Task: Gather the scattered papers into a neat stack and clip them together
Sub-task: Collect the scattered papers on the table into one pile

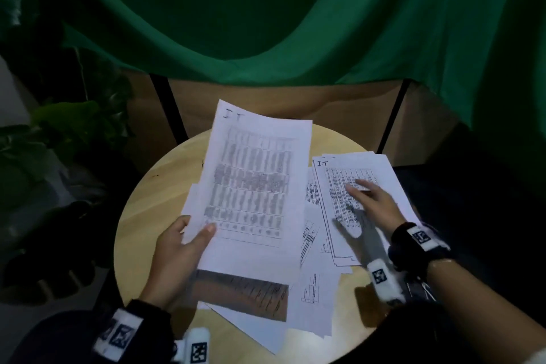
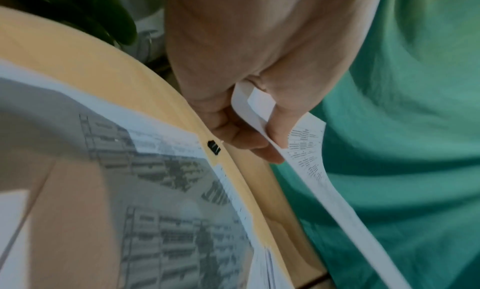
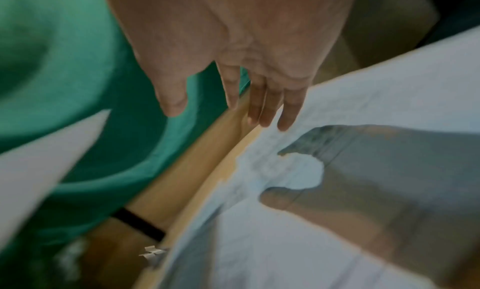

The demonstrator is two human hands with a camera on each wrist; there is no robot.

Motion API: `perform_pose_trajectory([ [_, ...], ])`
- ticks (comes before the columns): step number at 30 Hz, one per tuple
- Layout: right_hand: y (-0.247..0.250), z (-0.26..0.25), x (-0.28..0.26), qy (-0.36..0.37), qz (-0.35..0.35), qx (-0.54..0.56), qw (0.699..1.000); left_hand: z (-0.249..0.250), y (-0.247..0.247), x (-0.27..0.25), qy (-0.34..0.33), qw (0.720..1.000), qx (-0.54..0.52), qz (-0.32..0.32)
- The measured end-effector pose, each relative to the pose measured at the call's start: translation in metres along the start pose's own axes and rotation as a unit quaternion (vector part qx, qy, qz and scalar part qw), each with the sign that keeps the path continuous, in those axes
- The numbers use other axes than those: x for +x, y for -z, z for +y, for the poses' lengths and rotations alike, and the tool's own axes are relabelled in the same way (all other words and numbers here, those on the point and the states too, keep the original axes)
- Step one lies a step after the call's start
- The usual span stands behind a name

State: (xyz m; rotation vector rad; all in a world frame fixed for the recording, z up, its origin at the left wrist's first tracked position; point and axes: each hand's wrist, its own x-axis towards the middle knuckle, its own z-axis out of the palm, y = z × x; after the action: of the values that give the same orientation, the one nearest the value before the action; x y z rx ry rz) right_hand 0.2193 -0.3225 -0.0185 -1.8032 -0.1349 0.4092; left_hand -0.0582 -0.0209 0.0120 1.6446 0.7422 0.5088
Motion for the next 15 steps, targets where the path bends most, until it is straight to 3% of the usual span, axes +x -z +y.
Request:
perform_pose_trajectory([
  [3,-0.039,-0.013,-0.049,-0.062,-0.107,0.163,0.979,-0.018,-0.033,-0.004,0.018,0.999,-0.001,-0.048],
  [5,-0.056,-0.008,-0.070,-0.079,-0.130,0.217,0.964,-0.036,-0.050,-0.005,0.023,0.997,-0.001,-0.072],
  [9,-0.064,0.005,-0.092,-0.098,-0.065,0.311,0.943,-0.065,-0.063,-0.003,-0.013,0.995,0.040,-0.087],
  [11,-0.059,0.017,-0.092,-0.127,-0.065,0.369,0.918,-0.071,-0.063,-0.002,-0.015,0.993,0.079,-0.083],
  [14,-0.064,0.025,-0.094,-0.129,-0.058,0.346,0.928,-0.075,-0.065,-0.004,-0.009,0.986,0.118,-0.114],
  [15,-0.069,0.025,-0.097,-0.117,-0.043,0.305,0.944,-0.075,-0.065,-0.004,-0.012,0.983,0.128,-0.130],
])
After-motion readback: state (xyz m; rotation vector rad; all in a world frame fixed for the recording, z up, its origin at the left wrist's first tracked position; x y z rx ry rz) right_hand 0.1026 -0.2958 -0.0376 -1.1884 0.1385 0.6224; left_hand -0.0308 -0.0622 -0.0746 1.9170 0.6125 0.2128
